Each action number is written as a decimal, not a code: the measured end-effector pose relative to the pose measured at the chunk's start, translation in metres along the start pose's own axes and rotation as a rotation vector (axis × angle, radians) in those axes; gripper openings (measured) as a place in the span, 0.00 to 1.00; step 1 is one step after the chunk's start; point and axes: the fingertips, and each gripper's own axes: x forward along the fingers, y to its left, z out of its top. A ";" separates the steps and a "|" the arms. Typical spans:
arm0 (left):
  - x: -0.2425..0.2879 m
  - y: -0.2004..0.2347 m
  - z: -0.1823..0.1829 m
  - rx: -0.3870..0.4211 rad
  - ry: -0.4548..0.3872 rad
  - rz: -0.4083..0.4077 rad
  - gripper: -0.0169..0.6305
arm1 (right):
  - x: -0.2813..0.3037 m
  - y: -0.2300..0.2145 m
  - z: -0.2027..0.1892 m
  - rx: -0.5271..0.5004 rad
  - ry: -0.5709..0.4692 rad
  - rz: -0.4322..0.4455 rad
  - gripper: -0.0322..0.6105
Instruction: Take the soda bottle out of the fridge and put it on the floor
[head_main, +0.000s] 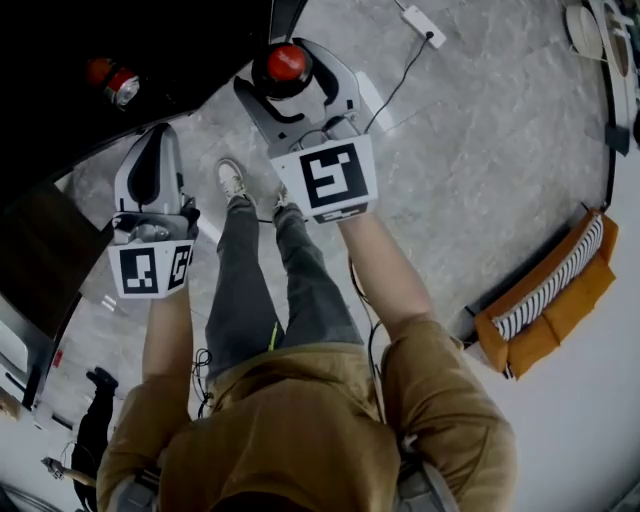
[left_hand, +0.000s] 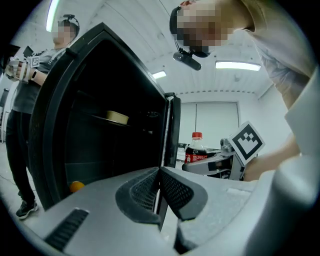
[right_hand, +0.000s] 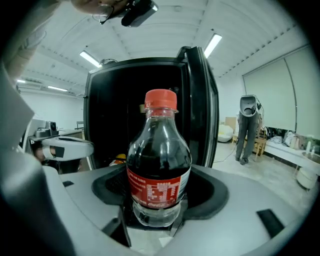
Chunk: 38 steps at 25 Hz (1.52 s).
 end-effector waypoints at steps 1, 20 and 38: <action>0.005 0.000 -0.006 0.001 0.011 -0.011 0.03 | -0.001 -0.005 -0.006 0.009 0.002 -0.011 0.52; 0.039 -0.015 -0.074 0.062 0.021 -0.094 0.03 | 0.002 -0.013 -0.089 -0.028 0.008 -0.016 0.52; 0.056 -0.005 -0.252 0.126 0.069 -0.170 0.03 | 0.060 0.006 -0.274 -0.105 0.024 0.122 0.52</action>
